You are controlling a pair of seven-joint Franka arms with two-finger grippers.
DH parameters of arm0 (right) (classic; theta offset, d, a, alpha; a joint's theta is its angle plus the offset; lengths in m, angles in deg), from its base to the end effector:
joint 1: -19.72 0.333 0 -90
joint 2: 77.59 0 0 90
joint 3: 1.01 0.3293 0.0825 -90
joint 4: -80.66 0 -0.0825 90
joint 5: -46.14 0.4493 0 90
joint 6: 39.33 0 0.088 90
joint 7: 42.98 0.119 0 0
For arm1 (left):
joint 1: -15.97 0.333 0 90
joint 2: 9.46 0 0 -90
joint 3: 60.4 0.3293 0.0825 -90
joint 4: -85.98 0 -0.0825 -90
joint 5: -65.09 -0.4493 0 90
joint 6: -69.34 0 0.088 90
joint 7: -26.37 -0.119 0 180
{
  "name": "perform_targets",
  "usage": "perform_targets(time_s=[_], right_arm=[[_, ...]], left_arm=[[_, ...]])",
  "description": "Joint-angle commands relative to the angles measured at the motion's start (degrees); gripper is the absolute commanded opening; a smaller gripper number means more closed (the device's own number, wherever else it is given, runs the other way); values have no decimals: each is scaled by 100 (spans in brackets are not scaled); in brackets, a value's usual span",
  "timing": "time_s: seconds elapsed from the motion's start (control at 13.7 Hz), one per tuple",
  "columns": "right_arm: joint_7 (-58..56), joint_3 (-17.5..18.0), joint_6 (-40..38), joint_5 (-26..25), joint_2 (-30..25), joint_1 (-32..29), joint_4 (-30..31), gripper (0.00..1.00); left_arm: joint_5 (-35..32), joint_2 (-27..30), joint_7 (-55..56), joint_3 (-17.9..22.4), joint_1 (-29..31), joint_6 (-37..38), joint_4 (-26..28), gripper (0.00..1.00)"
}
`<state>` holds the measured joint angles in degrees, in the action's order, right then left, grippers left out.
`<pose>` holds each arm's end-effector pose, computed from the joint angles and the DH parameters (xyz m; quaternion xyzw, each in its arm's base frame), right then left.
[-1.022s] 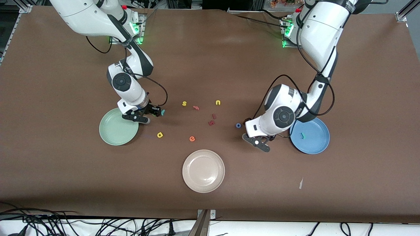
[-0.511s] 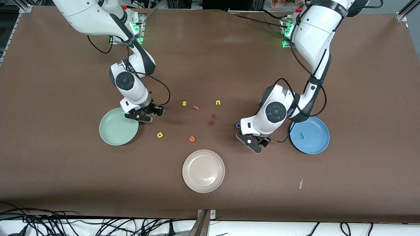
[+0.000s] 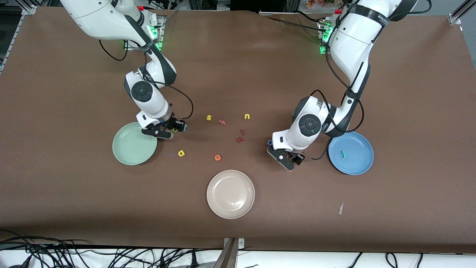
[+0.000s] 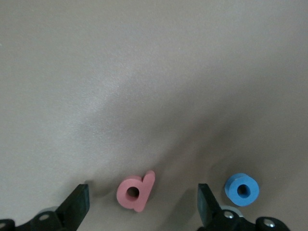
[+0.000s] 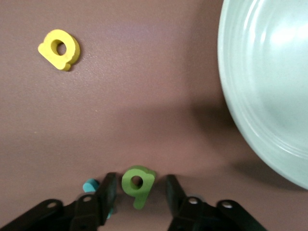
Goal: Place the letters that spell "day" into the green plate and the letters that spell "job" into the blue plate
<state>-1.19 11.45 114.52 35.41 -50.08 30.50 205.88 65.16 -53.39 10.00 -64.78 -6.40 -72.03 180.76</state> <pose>0.5436 0.2470 0.1153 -0.9956 0.0911 -0.0120 0.0161 0.6629 -0.3293 0.1164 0.9337 -0.3563 0.0217 0.0287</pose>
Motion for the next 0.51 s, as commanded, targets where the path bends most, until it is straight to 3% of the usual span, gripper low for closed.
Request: perform_targets(time_s=[0.0, 0.29, 0.44], right_arm=[[109, -120, 110, -184, 105, 64, 29, 42], [109, -129, 111, -184, 123, 64, 29, 24], [101, -129, 111, -184, 114, 64, 21, 21]], left_arm=[[-234, 69, -68, 61, -101, -84, 110, 92], [-411, 52, -77, 61, -57, -172, 119, 66], [-411, 43, -68, 52, -48, -189, 119, 57]])
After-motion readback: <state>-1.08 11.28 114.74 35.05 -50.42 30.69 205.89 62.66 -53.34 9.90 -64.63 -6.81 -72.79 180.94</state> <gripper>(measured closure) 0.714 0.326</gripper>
